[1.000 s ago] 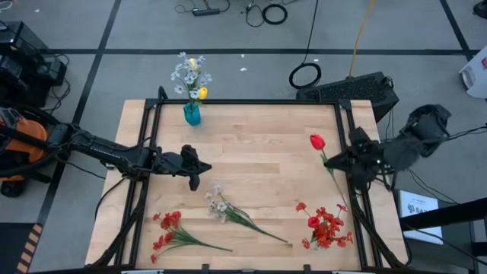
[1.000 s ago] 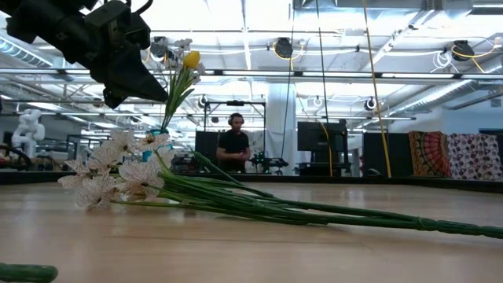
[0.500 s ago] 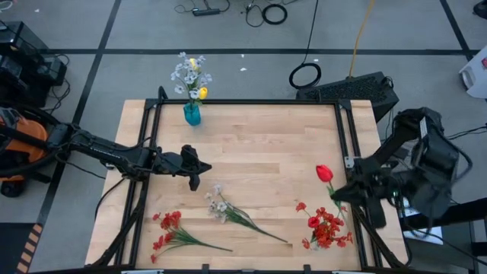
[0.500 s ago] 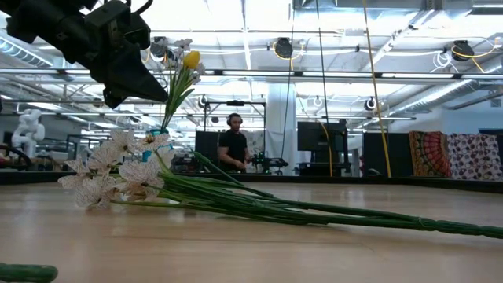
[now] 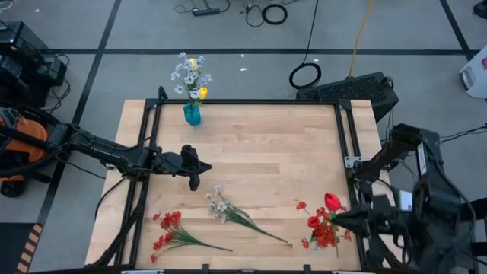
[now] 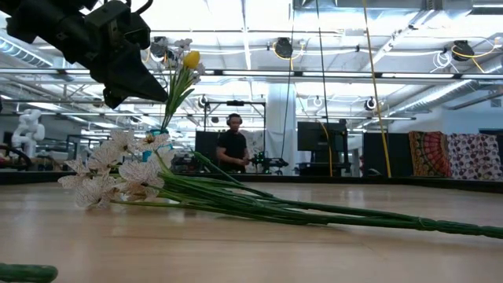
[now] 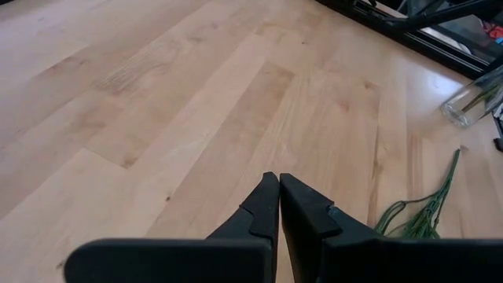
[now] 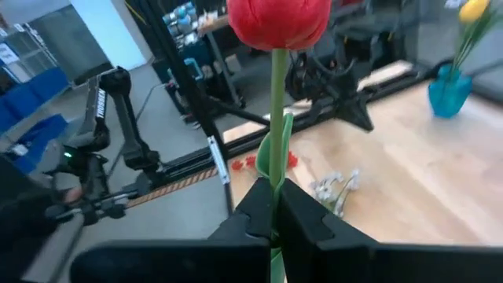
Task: Sort flowers into vase by color
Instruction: Put the red tulip into the transparent vase
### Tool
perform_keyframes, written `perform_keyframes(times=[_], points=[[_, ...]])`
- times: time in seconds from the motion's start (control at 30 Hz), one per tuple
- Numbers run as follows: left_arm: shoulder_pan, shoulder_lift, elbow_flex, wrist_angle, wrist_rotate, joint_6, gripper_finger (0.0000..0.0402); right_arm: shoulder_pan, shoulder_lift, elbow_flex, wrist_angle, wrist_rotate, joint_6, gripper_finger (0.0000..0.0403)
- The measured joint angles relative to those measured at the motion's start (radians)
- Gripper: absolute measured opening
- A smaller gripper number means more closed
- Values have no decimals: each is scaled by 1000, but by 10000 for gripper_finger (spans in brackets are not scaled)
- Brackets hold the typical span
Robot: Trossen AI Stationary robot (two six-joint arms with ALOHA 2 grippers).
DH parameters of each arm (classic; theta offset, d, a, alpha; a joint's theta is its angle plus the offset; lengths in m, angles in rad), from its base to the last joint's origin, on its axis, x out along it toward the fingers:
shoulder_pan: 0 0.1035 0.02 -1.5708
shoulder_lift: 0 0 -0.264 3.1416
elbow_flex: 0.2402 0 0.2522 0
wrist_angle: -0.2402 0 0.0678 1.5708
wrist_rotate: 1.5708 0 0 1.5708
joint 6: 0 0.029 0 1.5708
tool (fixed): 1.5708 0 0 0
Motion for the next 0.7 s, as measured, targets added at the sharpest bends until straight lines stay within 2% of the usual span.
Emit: perform_keyframes(times=[0.37,0.53,0.7], points=[[-2,0,0,0,0,0,20,85,156,0,-17,224,-28,0],[-21,0,0,0,0,0,20,109,217,0,-18,277,-79,0],[-47,0,0,0,0,-1,20,110,261,0,-19,277,-94,0]])
